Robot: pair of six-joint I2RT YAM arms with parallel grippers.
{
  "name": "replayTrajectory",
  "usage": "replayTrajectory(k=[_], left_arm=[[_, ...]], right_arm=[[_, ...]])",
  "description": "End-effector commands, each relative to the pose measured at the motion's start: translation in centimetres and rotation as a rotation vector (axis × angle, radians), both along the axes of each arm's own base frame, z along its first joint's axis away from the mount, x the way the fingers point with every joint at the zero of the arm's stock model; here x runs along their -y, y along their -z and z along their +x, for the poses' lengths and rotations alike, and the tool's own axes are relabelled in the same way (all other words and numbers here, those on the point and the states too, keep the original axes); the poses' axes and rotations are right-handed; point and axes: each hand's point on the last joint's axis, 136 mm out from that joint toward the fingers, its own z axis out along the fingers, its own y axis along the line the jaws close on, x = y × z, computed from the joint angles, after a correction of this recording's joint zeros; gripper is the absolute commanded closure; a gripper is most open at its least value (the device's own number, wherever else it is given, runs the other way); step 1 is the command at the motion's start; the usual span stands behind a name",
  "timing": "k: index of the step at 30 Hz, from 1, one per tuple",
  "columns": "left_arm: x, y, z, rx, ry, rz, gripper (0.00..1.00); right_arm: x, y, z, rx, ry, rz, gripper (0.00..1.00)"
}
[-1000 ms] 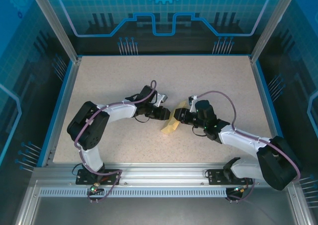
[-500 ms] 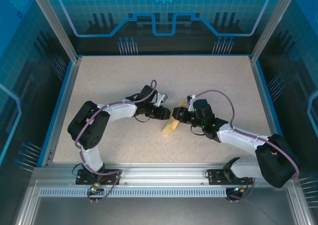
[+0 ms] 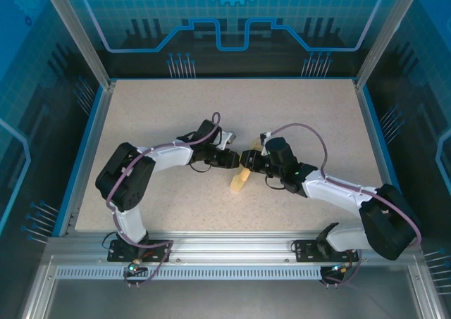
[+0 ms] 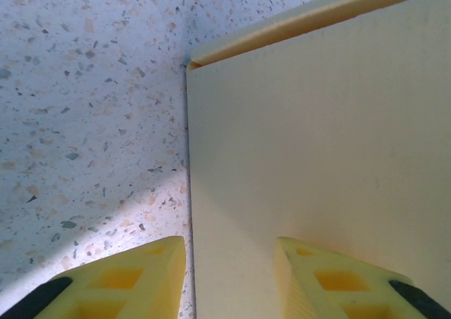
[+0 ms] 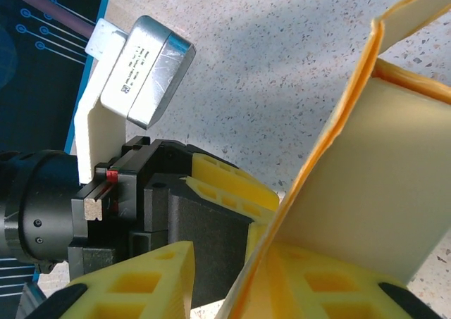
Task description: Fold the paper box
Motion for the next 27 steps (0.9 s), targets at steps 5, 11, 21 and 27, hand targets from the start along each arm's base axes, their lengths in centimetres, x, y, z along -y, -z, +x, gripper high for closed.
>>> replayTrajectory(k=[5,11,21,27], left_arm=[[-0.9,-0.7,1.2,0.021,-0.028,-0.008,0.56],[-2.2,-1.7,2.2,0.059,-0.070,0.001,0.51],[-9.6,-3.6,3.2,0.258,-0.349,0.184,0.34],[-12.6,-5.8,-0.4,0.374,-0.460,0.115,0.28]], right_arm=[[-0.1,1.8,-0.5,-0.050,0.004,-0.104,0.68],[-0.4,1.9,-0.3,-0.048,0.008,-0.133,0.68],[-1.5,1.8,0.5,-0.042,-0.009,-0.147,0.68],[-1.7,1.9,0.7,-0.040,-0.013,-0.146,0.68]])
